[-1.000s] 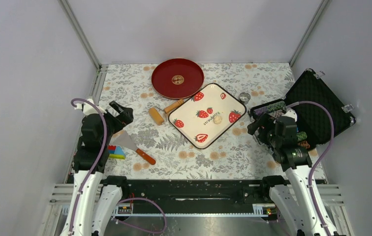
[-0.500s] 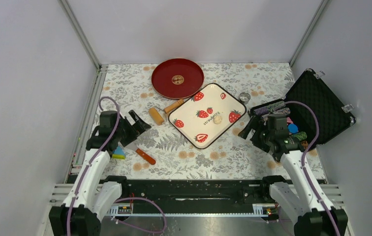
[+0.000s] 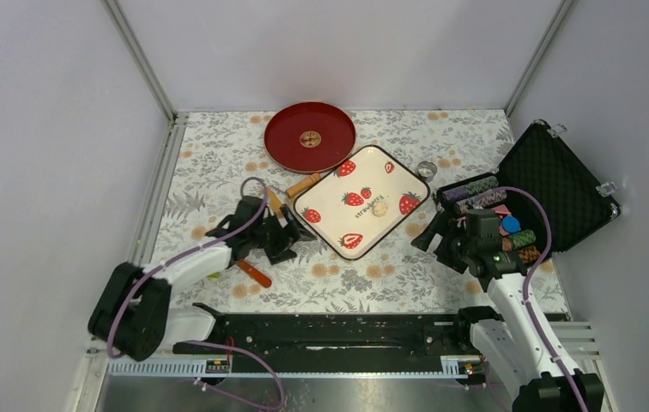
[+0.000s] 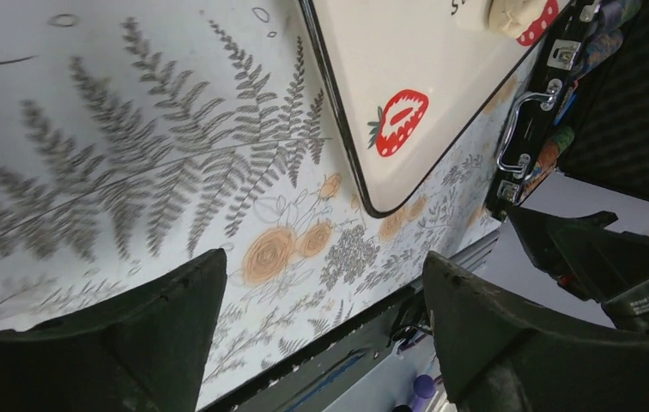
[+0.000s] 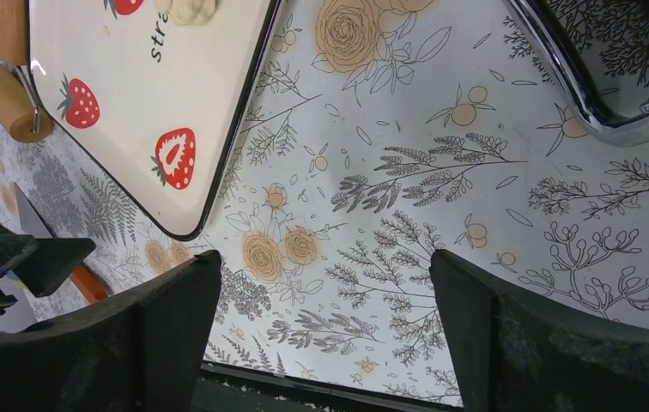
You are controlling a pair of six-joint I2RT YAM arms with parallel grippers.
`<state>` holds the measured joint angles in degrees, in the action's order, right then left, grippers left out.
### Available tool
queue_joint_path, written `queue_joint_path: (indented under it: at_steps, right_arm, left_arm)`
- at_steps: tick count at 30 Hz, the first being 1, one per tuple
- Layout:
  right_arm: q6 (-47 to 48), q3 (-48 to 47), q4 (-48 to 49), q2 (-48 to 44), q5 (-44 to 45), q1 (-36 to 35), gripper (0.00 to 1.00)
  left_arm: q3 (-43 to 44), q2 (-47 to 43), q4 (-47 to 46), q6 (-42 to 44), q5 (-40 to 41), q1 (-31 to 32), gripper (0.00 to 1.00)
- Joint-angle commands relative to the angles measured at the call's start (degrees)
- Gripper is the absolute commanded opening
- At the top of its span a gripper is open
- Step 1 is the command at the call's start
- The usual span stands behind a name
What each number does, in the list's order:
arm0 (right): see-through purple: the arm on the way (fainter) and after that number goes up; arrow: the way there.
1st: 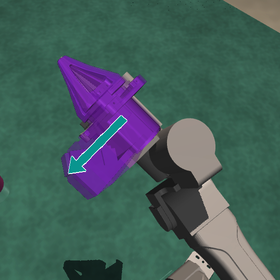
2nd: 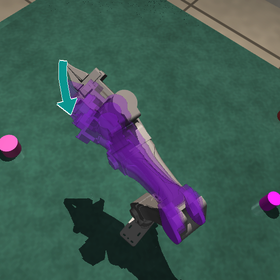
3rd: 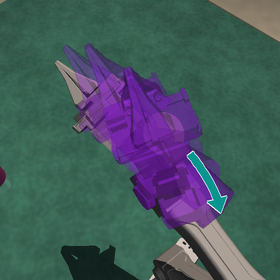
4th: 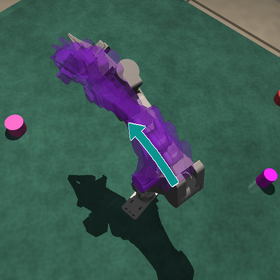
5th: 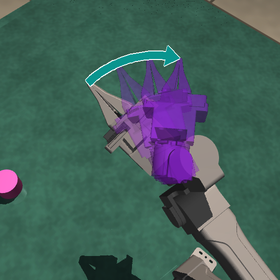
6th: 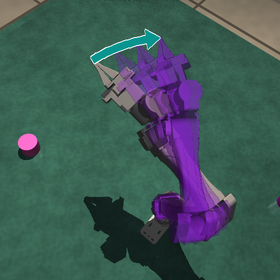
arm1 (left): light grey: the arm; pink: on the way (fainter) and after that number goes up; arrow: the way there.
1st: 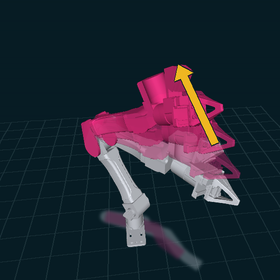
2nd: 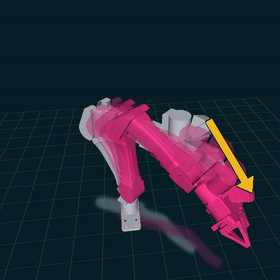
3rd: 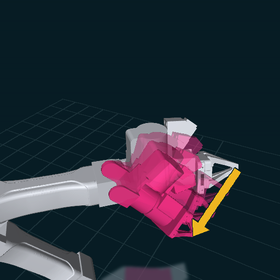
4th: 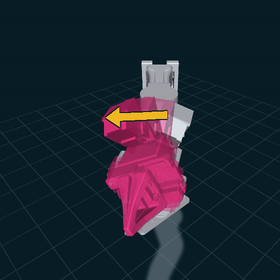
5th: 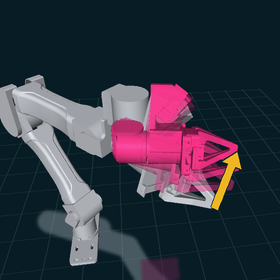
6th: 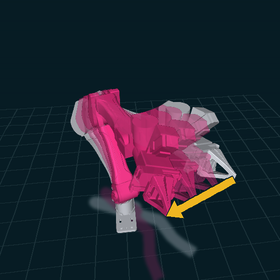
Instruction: Roll out the dumpling wrappers from the dough
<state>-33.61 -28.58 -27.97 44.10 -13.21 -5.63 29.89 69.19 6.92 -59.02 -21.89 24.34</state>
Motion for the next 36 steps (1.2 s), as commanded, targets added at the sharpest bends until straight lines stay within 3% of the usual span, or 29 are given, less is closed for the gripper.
queue_joint_path:
  at_steps: [1,6,24,29,36]
  right_arm:
    - [-0.8,1.9,2.9,-1.4,-0.9,-0.2,0.99]
    - [-0.7,2.9,3.2,-2.2,-1.0,-0.2,0.99]
    - [-0.8,4.7,5.1,-2.4,-2.0,-0.2,0.99]
    - [-0.8,4.7,5.2,-3.6,-2.0,-0.2,0.99]
    - [-0.5,4.4,4.6,-4.2,-2.4,-0.2,0.99]
  left_arm:
    - [4.3,7.7,-12.5,-7.4,1.3,4.4,0.80]
    - [5.5,14.4,-18.5,-11.6,3.8,7.2,0.58]
    - [11.1,27.7,-15.5,-14.1,10.1,7.6,0.41]
    - [12.3,29.2,-11.8,-14.5,11.6,7.7,0.31]
    - [10.4,26.6,-10.8,-14.2,11.7,7.6,0.09]
